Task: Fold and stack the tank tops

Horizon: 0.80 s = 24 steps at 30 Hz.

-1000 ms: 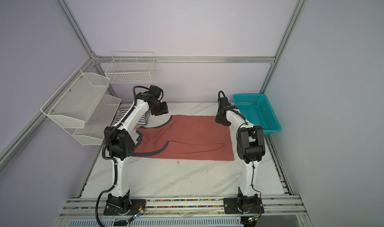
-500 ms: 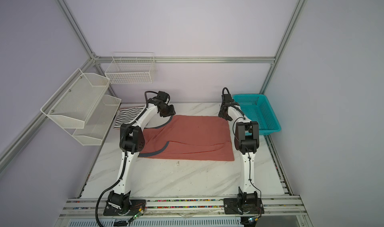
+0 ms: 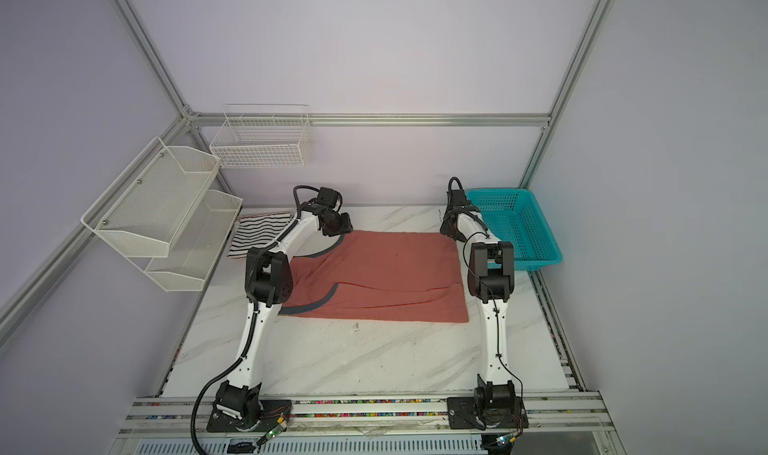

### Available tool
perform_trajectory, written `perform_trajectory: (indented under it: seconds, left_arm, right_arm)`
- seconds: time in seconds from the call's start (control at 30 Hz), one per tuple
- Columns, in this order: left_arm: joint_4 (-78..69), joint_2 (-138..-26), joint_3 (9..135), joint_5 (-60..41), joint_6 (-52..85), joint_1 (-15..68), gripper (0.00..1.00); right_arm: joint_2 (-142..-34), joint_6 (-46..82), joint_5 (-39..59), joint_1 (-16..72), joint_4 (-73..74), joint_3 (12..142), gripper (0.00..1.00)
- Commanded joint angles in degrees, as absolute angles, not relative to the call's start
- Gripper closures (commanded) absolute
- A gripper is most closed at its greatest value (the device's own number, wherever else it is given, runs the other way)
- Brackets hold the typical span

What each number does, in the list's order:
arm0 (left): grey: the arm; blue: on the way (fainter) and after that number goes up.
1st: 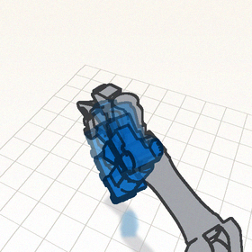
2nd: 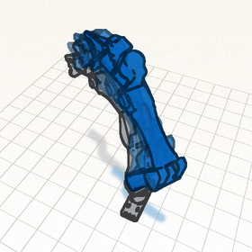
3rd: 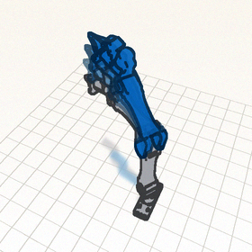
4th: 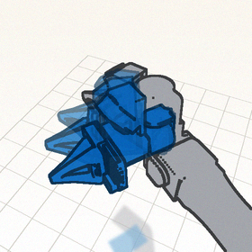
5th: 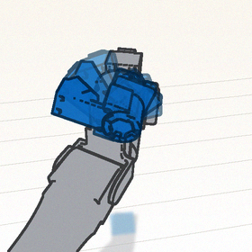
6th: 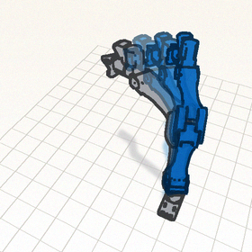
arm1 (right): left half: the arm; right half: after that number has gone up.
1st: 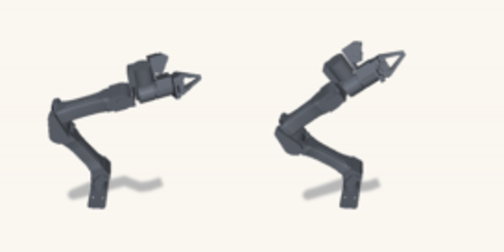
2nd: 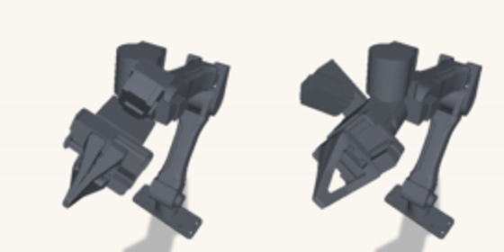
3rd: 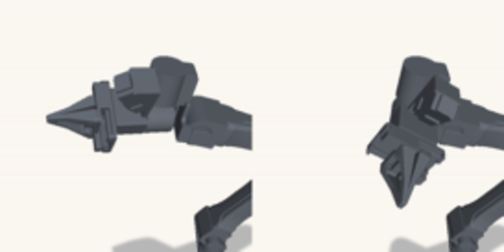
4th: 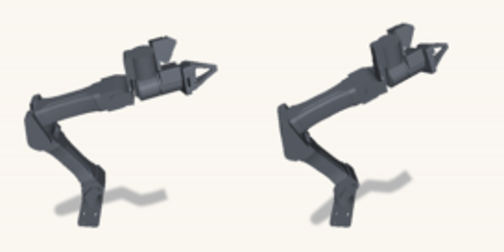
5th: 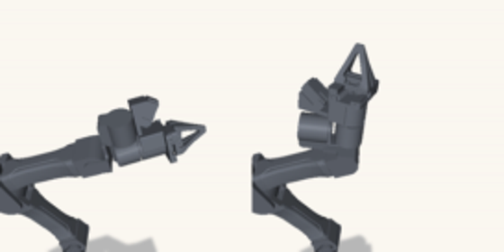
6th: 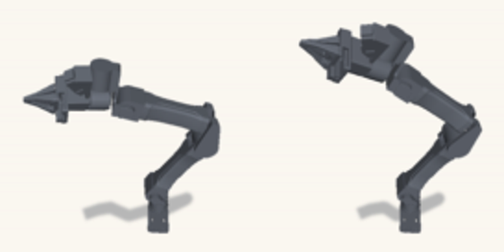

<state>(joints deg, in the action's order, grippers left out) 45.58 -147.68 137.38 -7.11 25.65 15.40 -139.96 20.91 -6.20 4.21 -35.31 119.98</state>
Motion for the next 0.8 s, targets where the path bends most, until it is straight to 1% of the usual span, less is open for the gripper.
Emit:
perform_trajectory:
  seconds: [0.0, 0.2, 0.37, 0.53, 0.63, 0.67, 0.77]
  left_arm:
    - [44.38, -146.03, 139.48, -6.04, 23.69, 15.2, 0.53]
    - [44.69, -147.1, 140.12, -5.75, 23.16, 15.23, 0.53]
    - [46.27, -147.79, 140.98, -4.47, 21.97, 15.14, 0.53]
    - [46.76, -147.66, 141.16, -3.16, 21.62, 15.03, 0.53]
    - [46.71, -147.33, 141.55, -2.77, 21.58, 15.01, 0.52]
    - [46.69, -147.37, 141.78, -2.73, 21.57, 14.94, 0.52]
    - [46.74, -147.54, 142.19, -3.07, 21.37, 14.85, 0.52]
  right_arm:
    - [-141.91, 20.6, -5.6, 3.78, -35.55, 122.19, 0.45]
    - [-143.08, 20.68, -4.91, 3.69, -35.86, 123.1, 0.47]
    - [-143.35, 20.48, -4.66, 3.51, -35.92, 123.1, 0.59]
    - [-142.8, 20.36, -5.07, 3.51, -35.82, 123.05, 0.75]
    - [-142.37, 20.02, -5.07, 3.49, -35.86, 123.12, 0.79]
    - [-142.38, 19.87, -5.03, 3.52, -35.86, 123.13, 0.83]
    - [-142.29, 19.59, -4.83, 3.51, -35.84, 123.16, 0.9]
